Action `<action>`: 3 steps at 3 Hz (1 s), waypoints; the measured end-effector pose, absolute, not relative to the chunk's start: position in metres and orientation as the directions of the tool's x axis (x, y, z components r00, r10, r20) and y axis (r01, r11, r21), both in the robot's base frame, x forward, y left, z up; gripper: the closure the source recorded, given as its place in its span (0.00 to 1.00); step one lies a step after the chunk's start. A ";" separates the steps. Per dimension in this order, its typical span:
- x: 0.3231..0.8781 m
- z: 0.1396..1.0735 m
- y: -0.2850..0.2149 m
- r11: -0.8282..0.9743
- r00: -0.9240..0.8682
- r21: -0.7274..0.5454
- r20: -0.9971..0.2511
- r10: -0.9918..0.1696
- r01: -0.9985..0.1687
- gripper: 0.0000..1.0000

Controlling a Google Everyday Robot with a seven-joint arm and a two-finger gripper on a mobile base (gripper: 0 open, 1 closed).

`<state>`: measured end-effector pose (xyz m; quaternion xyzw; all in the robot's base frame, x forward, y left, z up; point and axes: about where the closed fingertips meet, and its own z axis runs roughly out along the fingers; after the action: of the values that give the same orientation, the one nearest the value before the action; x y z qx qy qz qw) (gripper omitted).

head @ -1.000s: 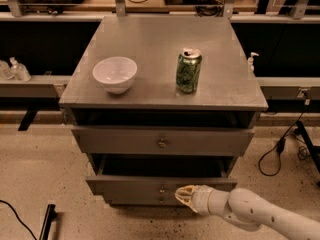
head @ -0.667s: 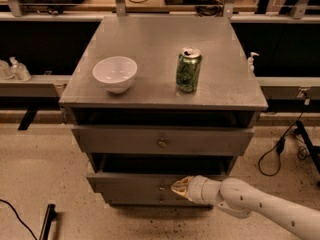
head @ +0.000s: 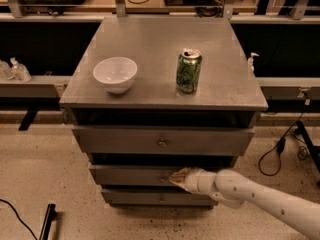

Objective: Close middle drawer

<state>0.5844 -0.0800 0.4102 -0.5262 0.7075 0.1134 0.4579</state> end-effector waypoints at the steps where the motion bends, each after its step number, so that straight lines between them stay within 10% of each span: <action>1: 0.594 0.410 -0.076 0.426 -0.024 -0.329 -0.769 -0.639 -0.843 1.00; 3: 0.594 0.410 -0.076 0.426 -0.023 -0.329 -0.769 -0.639 -0.843 1.00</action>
Offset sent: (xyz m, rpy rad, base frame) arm 0.0518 0.0273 0.0032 0.0072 -0.1164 0.0277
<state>0.5937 -0.0755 0.4101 -0.5244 0.7065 0.1104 0.4622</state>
